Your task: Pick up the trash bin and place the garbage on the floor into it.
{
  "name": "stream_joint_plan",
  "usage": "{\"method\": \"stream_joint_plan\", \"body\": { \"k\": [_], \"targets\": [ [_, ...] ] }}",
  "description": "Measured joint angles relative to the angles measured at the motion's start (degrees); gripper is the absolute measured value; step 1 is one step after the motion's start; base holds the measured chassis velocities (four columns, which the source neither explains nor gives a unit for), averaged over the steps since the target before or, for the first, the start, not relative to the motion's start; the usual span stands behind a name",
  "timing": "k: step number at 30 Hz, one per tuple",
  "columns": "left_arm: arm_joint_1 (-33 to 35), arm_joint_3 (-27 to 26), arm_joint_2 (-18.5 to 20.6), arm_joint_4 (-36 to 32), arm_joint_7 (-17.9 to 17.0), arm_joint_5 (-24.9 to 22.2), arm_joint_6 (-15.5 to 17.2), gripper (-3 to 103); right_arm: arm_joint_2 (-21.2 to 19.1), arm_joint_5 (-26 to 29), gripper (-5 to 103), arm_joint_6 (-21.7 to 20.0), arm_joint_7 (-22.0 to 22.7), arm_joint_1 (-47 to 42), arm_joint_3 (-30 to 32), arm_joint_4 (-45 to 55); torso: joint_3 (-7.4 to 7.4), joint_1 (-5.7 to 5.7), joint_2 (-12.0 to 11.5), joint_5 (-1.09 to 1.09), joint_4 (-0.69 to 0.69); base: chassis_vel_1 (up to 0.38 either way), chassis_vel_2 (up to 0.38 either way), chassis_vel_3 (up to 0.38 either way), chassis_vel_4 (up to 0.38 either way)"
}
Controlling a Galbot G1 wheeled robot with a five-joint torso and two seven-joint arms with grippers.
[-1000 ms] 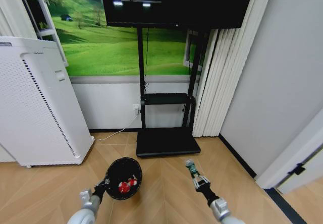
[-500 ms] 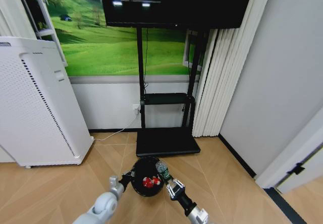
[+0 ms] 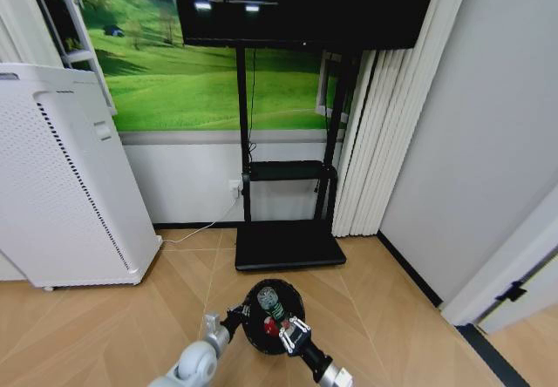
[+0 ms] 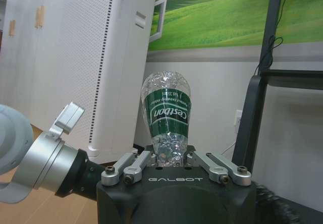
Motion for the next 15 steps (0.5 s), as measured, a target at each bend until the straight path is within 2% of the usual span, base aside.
{"method": "stream_joint_plan", "body": {
  "k": [6, 14, 15],
  "targets": [
    [2.6, -0.3, 0.5, -3.1, 0.0, 0.0, 0.1, 4, 0.9, -0.5, 21, 0.4, -0.2, 0.6, -1.8, -2.5, 0.00, 0.00, 0.0, 0.00, -0.01, 0.000, 0.000, 0.000, 0.000],
    [3.7, -1.6, 1.1, -4.0, 0.1, -0.2, 0.1, 4, 1.7, -0.7, 21, -0.5, 0.5, 1.5, -2.3, -3.6, 0.00, 0.00, 0.0, 0.01, 0.00, 0.000, 0.000, 0.000, 0.000],
    [4.0, -1.9, 1.2, -4.2, 0.1, -0.2, 0.1, 4, 1.7, -1.1, 25, -1.1, 1.4, 1.6, -2.3, -3.6, 0.00, 0.00, 0.0, 0.00, -0.01, 0.000, 0.000, 0.000, 0.000]
  ]
}}
